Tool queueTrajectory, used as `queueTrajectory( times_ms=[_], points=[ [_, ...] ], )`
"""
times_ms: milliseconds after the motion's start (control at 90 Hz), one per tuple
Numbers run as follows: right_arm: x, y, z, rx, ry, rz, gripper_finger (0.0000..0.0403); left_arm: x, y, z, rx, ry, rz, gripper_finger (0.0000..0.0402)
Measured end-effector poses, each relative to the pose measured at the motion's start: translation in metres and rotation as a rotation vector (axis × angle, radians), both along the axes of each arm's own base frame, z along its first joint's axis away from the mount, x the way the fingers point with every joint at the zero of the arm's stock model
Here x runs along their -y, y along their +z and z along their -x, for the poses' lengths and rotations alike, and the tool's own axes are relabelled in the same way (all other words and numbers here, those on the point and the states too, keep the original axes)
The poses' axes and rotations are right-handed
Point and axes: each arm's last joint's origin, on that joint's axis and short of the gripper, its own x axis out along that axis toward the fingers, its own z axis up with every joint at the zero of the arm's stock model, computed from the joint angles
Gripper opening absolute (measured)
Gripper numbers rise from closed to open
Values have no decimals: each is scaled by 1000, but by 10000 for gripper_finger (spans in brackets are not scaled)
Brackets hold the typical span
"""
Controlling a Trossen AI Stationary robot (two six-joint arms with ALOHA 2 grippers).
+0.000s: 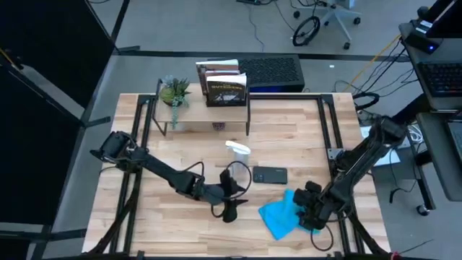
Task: Apply microfiber cloth
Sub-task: Spray the back of the black cellphone using the transparent spray bottle
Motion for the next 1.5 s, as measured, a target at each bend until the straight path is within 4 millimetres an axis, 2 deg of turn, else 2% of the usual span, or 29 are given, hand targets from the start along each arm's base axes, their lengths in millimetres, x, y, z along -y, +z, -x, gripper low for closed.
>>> queueTrajectory(
  times_ms=[133,256,356,433,544,644,767,978,1200,1300,1500],
  points=[
    [-2,-13,-3,6,5,28,204,0,7,3,5,11,33,178],
    [-2,-5,-3,10,12,-3,173,1,20,10,10,6,42,178],
    [-3,15,0,-16,47,-90,162,0,39,19,34,4,46,178],
    [-3,41,0,46,56,-158,166,-2,53,29,29,9,33,178],
    [5,67,4,175,49,-159,187,-7,65,39,13,34,-3,178],
    [17,88,1,373,21,-89,208,-10,72,47,3,28,-41,178],
    [35,95,-6,484,4,104,222,-18,70,57,-105,40,-102,178],
    [72,84,-40,402,-2,333,218,-36,35,70,-230,142,-129,178],
    [115,58,-77,219,84,373,215,-62,0,82,-341,212,-179,178],
    [129,48,-93,224,112,355,215,-74,-4,81,-358,222,-217,178],
    [144,38,-127,386,198,338,215,-96,1,69,-298,199,-306,178]
  ],
)
